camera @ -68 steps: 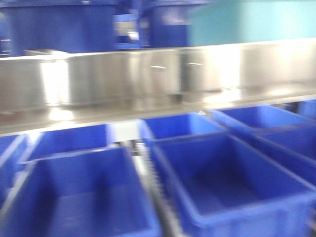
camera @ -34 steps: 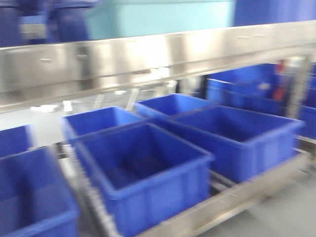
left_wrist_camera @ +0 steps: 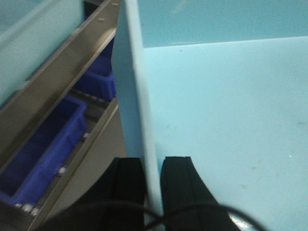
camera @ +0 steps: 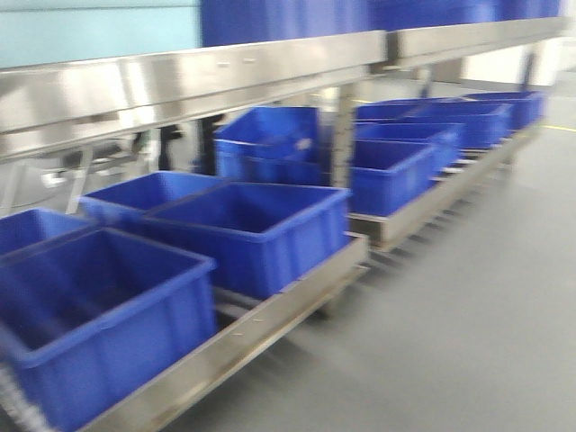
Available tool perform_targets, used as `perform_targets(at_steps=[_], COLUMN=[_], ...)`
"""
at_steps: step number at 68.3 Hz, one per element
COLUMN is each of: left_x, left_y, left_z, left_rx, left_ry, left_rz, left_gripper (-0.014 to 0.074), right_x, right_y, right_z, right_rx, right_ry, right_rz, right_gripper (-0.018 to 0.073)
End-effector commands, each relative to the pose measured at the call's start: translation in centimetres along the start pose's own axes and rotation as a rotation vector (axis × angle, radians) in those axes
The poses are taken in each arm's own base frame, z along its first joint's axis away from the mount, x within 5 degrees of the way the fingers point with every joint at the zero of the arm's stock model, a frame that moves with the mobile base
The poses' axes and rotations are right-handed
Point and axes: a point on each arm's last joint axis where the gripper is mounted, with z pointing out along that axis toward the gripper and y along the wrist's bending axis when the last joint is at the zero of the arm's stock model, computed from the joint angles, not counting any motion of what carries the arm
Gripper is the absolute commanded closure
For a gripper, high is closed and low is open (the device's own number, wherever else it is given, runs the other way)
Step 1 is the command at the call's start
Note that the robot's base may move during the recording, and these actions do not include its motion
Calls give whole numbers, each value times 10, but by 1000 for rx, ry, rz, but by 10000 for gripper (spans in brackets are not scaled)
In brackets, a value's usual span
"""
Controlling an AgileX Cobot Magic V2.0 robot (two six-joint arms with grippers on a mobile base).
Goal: Move two blue bins to right shelf middle
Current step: 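Drive the base away from the shelf carrying the teal bin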
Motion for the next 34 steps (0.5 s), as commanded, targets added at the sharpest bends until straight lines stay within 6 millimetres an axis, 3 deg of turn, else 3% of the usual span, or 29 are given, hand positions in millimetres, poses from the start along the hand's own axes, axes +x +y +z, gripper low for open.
perform_targets(at_steps=[1, 34], left_x=[-4, -4], left_y=[-7, -7], left_z=[-13, -13], left_rx=[58, 58], left_ry=[-58, -58], left_rz=[1, 1], left_gripper=[707, 707], right_x=[-5, -5], right_y=[1, 1], right_z=[-9, -9], right_rx=[-11, -11], right_ry=[-62, -62], right_rz=[-13, -13], right_gripper=[712, 712])
